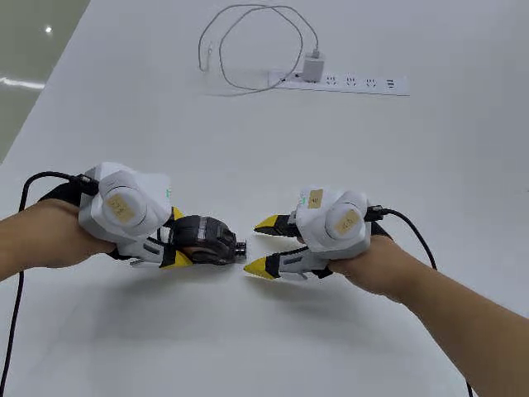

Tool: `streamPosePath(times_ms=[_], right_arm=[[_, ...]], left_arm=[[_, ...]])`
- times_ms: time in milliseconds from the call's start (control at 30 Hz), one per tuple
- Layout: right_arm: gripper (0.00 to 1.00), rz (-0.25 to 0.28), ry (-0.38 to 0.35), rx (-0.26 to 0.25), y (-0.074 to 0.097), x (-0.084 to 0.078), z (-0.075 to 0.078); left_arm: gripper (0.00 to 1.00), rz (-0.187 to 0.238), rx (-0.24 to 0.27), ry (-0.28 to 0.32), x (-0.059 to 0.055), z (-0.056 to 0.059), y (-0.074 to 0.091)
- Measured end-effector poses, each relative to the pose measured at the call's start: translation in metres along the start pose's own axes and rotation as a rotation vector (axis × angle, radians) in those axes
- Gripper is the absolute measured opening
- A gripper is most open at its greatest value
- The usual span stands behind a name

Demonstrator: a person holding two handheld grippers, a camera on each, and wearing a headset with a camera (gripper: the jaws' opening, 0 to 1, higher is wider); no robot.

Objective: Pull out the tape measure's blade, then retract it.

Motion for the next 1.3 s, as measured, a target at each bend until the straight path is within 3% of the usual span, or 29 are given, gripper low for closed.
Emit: streamPosePath(times_ms=[567, 1300], right_arm=[[0.18, 0.01, 0.045, 0.023, -0.014, 0.0, -0.002], [0.11, 0.015, 0.083, 0.036, -0.018, -0.002, -0.004]], left_arm=[[0.27, 0.001, -0.003, 0.003, -0.001, 0.0, 0.0], [0.27, 0.003, -0.001, 0.003, 0.0, 0.001, -0.001]])
Point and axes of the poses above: the centre of the closed fingertips' face, and the gripper's own axes: y roughly backward along the fingers, z roughly to its right, x roughly out of its top, the point moved 1 cm from there along y, roughly backward along the fingers, and after that the axes turned 4 degrees about -x, right-handed, at the moved point
